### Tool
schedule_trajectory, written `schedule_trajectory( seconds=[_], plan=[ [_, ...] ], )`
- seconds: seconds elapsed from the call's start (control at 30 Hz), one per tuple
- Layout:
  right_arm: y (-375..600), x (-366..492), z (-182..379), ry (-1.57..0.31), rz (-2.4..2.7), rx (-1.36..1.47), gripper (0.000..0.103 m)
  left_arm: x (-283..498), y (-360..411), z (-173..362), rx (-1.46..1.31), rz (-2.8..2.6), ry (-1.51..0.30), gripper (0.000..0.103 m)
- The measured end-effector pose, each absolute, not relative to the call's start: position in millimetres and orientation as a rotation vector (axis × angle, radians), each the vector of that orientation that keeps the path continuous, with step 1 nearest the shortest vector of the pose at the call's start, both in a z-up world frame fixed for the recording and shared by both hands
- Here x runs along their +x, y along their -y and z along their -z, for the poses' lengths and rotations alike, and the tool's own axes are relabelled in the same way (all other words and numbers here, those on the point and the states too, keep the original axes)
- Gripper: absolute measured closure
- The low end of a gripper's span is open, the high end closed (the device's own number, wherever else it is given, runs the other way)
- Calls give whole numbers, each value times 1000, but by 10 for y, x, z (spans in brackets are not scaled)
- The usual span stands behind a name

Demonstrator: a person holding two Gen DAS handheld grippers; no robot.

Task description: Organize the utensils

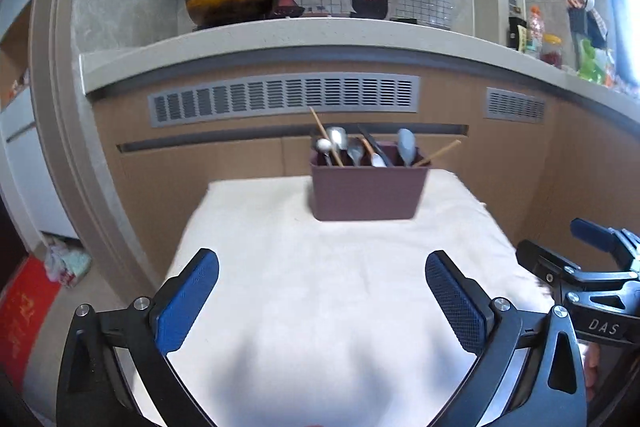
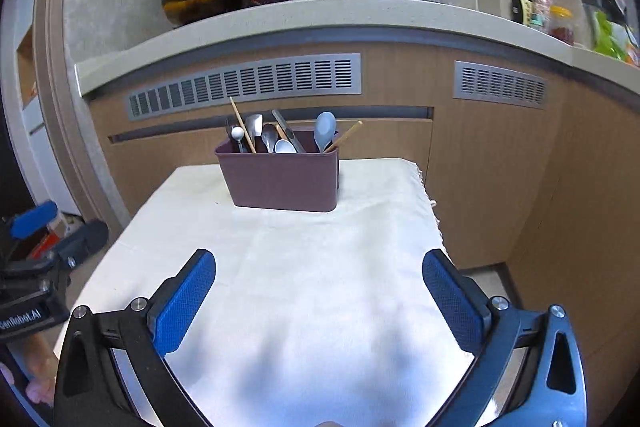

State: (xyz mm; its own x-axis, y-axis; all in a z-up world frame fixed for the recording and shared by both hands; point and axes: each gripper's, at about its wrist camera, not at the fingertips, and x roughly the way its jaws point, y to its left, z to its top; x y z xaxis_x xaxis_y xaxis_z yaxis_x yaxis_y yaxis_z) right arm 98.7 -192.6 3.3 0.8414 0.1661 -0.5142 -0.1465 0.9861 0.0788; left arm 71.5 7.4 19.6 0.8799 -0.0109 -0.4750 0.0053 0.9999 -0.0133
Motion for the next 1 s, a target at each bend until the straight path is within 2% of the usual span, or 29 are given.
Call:
schedule_trajectory(
  seconds=[1.0],
  plan=[
    [2001, 766, -168, -498, -143, -3, 0, 578, -16, -233, -25, 19, -521, 0]
  ],
)
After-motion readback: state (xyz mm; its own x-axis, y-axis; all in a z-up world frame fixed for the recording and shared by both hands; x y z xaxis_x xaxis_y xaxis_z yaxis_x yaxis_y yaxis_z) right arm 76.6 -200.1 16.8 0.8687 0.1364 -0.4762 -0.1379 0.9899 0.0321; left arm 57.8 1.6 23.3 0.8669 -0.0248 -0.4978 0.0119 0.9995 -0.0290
